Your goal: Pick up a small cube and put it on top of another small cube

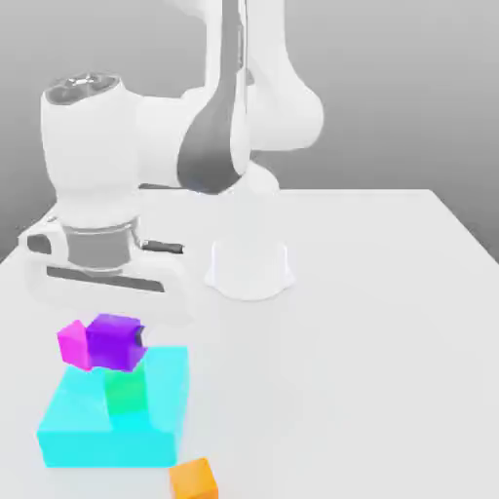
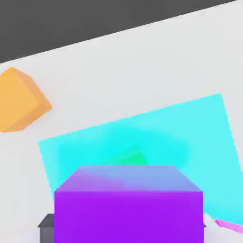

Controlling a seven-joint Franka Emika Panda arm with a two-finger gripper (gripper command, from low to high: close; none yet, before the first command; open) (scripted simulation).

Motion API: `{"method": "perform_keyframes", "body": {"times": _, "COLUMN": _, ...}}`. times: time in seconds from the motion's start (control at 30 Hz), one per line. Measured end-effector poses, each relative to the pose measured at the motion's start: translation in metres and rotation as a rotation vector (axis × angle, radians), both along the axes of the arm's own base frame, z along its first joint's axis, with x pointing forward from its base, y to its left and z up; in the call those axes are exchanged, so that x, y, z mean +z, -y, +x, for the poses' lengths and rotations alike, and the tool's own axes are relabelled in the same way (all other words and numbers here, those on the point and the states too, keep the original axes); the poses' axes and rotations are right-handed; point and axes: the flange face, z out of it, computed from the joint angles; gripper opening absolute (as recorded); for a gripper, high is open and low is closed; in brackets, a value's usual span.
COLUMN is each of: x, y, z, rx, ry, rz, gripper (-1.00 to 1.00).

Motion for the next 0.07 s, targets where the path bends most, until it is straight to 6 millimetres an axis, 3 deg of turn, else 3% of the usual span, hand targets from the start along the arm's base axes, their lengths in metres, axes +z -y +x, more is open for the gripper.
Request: {"method": "perform_keyframes", "body": {"times": 0.07, "x": 0.0, "y": -0.0002, "z": 0.0001, "rx": 0.0, "ry": 0.0, "rz": 0.0, "gripper": 1.0}}
